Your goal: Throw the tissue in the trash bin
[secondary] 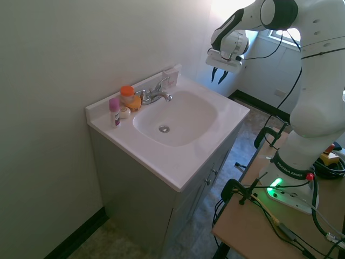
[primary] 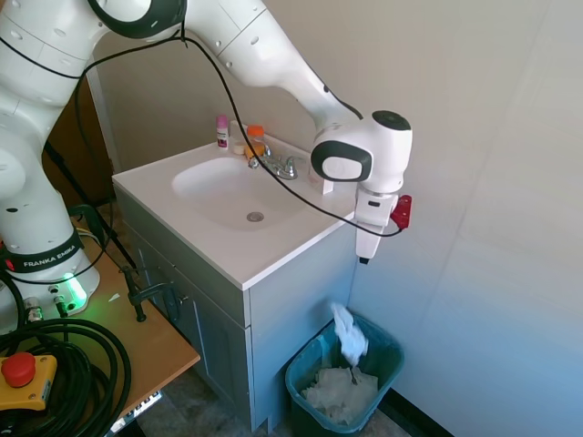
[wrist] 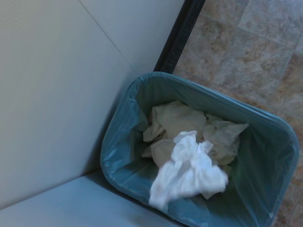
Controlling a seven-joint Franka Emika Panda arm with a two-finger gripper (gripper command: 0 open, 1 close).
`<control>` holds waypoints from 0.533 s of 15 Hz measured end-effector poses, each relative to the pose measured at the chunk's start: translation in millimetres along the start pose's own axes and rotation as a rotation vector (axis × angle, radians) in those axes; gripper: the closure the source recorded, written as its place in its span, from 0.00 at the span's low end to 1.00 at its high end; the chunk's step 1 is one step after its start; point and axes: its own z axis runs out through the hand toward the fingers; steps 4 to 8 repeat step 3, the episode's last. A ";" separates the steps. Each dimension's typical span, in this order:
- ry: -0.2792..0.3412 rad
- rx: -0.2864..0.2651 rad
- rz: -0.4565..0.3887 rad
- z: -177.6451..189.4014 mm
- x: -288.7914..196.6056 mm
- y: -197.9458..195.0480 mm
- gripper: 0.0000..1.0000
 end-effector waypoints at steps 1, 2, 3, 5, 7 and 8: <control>-0.008 0.005 -0.010 -5.9 -1.2 -0.6 0.00; -0.022 0.018 -0.021 -15.8 -2.7 0.1 0.00; -0.038 0.033 -0.035 -29.4 -4.4 3.6 0.00; -0.038 0.033 -0.035 -29.4 -4.4 3.6 0.00; -0.038 0.033 -0.035 -29.4 -4.4 3.6 0.00; -0.038 0.033 -0.035 -29.4 -4.4 3.6 0.00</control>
